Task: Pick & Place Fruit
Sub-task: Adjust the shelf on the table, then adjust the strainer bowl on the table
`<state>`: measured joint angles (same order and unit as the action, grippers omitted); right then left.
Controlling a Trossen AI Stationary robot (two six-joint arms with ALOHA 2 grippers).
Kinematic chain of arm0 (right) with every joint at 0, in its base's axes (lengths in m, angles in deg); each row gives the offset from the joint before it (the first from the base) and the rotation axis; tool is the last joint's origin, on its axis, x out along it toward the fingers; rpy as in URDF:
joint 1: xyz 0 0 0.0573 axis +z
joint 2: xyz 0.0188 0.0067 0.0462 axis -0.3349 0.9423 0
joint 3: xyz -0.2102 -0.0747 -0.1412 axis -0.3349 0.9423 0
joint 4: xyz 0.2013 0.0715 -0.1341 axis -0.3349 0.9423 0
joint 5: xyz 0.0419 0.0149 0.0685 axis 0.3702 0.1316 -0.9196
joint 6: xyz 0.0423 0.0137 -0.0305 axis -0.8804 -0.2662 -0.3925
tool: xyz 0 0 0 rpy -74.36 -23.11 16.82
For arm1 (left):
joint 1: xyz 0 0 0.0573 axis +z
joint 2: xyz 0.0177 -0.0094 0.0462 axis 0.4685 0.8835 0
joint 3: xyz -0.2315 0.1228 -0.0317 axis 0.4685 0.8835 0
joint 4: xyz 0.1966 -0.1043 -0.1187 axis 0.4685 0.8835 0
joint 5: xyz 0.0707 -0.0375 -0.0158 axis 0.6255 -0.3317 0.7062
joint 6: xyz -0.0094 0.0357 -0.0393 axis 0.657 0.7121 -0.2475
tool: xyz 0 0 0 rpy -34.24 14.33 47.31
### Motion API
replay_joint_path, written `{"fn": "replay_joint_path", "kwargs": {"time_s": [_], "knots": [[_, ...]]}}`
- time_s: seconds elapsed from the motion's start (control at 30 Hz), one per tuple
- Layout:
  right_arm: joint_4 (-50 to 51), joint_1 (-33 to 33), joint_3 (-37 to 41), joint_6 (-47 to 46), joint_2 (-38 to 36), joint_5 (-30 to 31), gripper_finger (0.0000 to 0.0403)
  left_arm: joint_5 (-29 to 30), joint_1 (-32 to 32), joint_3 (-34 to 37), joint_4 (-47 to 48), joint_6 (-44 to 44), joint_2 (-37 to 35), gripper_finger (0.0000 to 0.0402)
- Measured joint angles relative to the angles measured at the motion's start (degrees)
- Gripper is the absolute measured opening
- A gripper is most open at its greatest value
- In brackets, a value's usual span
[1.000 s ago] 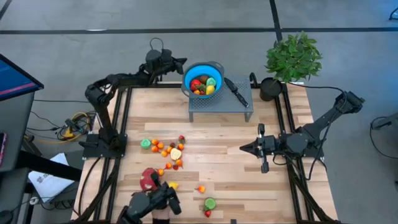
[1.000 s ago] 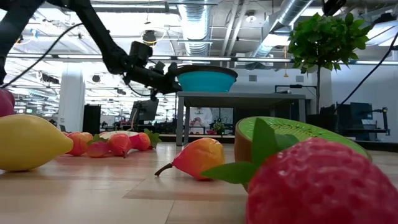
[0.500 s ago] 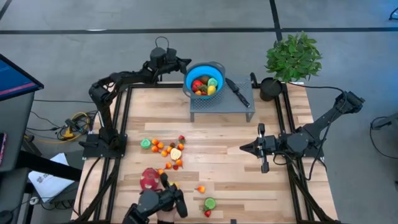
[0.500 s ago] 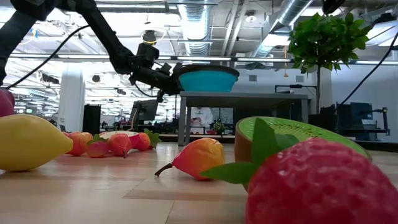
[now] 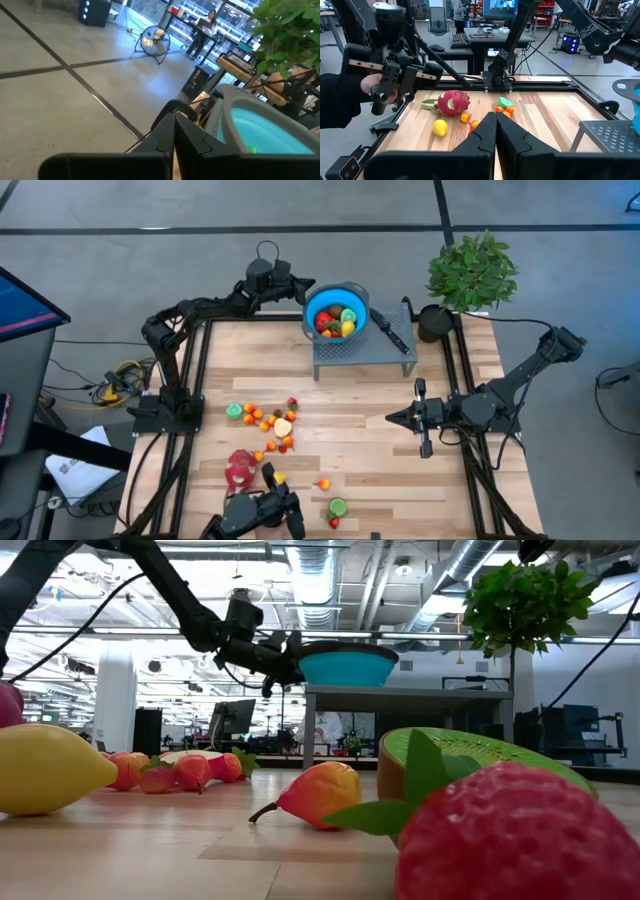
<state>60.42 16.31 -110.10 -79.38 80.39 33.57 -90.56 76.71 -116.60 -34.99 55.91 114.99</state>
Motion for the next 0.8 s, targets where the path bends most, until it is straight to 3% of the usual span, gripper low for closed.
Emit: {"fn": "replay_joint_path", "kwargs": {"time_s": [0.13,0.47,0.8], "knots": [[0.0,0.0,0.0,0.0,0.0,0.0,0.0000,0.2,0.0,0.0,2.1,1.0,-2.7,0.0001],[0.7,0.0,0.0,1.2,0.0,0.0,0.0000,8.6,-1.4,0.2,23.9,7.7,-10.2,0.0001],[0.6,0.3,0.0,2.8,0.0,0.0,0.0000,12.0,-5.1,0.2,25.6,7.7,-10.6,0.0001]]}}
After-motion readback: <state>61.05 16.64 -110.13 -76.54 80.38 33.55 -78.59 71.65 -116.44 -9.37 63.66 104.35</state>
